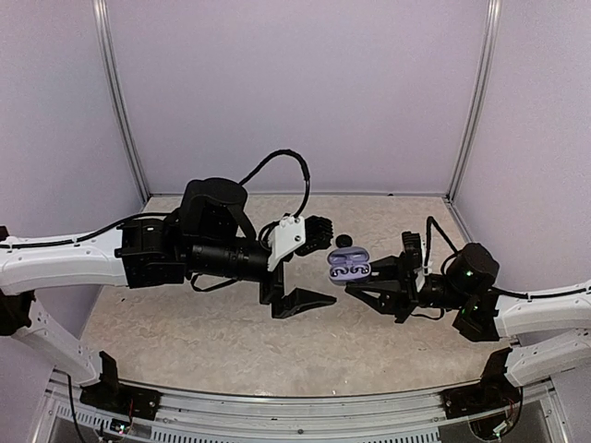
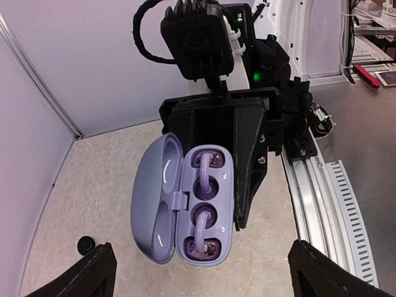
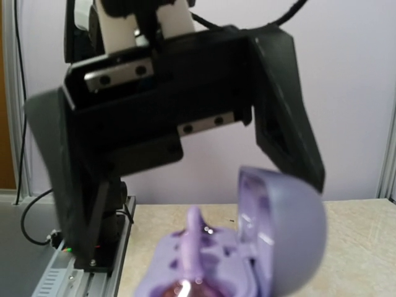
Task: Insert the wireless bluetooth earbuds into the charging case
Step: Close the charging case with the earbuds inside, then place the charging case with the earbuds at the center of the board.
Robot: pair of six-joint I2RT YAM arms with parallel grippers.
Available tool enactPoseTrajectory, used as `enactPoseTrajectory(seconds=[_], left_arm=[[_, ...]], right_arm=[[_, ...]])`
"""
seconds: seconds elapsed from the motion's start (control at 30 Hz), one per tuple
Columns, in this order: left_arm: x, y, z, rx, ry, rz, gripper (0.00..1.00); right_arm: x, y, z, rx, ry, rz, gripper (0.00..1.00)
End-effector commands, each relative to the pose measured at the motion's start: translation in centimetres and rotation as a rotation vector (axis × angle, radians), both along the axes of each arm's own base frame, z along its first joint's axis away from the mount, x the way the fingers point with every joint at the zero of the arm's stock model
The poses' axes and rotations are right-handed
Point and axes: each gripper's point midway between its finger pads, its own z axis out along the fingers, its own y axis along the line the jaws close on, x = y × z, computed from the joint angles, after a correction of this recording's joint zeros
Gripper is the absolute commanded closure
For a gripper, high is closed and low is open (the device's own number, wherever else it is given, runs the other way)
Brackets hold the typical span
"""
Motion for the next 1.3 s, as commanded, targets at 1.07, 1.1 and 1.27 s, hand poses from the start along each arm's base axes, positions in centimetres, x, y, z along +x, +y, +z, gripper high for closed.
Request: enactPoseTrajectory(seconds=[1.07, 1.1, 1.27], left_arm=[[6.7, 6.3, 3.8, -0.372, 0.152, 0.521, 0.01], [7.3, 6.7, 3.9, -0.403, 0.189, 0.542, 0.01], [8.3, 8.2, 4.8, -0.514, 0.249, 0.588, 0.01]], right_arm=[[15.1, -6.1, -7.3, -0.208, 0.59, -0.519, 1.0], [16.1, -6.6, -7.9, -0.221, 0.623, -0.537, 1.0], [21.3, -9.0, -11.5, -0.272, 0.794, -0.593, 1.0]])
